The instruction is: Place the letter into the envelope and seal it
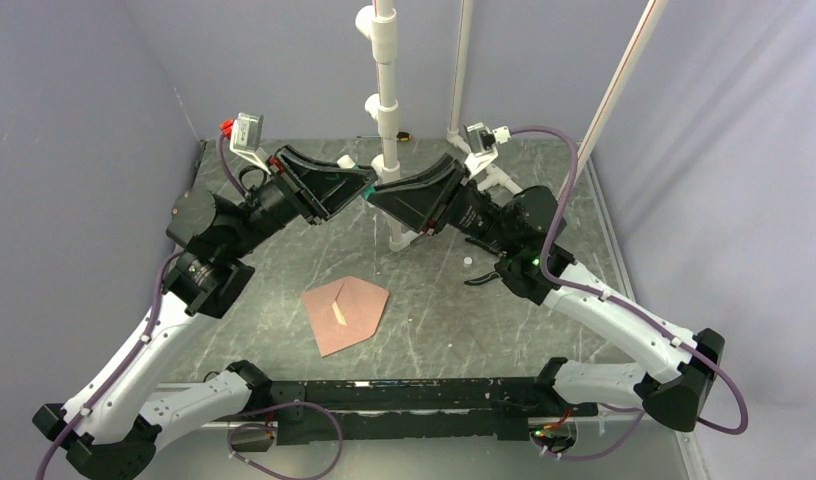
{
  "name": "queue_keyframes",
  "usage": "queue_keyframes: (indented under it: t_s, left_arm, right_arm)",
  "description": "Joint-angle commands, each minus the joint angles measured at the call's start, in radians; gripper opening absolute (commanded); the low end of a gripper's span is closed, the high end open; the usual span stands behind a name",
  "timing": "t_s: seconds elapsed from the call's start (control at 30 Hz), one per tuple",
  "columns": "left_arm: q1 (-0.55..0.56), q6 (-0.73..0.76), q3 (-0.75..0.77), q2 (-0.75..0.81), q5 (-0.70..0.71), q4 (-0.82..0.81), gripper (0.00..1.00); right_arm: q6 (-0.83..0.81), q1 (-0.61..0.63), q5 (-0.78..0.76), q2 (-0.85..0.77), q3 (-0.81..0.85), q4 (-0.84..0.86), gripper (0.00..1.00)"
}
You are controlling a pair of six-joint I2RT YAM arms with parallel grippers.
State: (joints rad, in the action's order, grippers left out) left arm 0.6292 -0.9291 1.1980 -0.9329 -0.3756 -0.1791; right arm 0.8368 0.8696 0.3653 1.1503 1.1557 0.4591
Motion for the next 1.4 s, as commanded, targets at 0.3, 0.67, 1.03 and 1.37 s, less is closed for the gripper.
queue_keyframes:
  t_s: [0.3,0.67,1.03,1.37]
  left_arm:
    - [0.004,0.079,-0.029,0.006,-0.153,-0.212,0.02]
    - [0.004,0.177,-0.033,0.013,-0.249,-0.268,0.02]
    - [0.004,0.042,-0.045,0.02,-0.011,-0.095,0.02]
    - [0.004,-0.085,-0.02,-0.007,0.119,0.027,0.02]
  right_arm:
    - [0.558,-0.001,-0.192,0.002,-0.136,0.39,0.0]
    - [0.855,0.063,-0.324,0.083,-0.284,0.731,0.0]
    - [-0.166,0.064,-0.286,-0.186,-0.175,-0.081,0.67]
    - [-0.788,0.153,-0.357,-0.225,-0.093,-0.225,0.67]
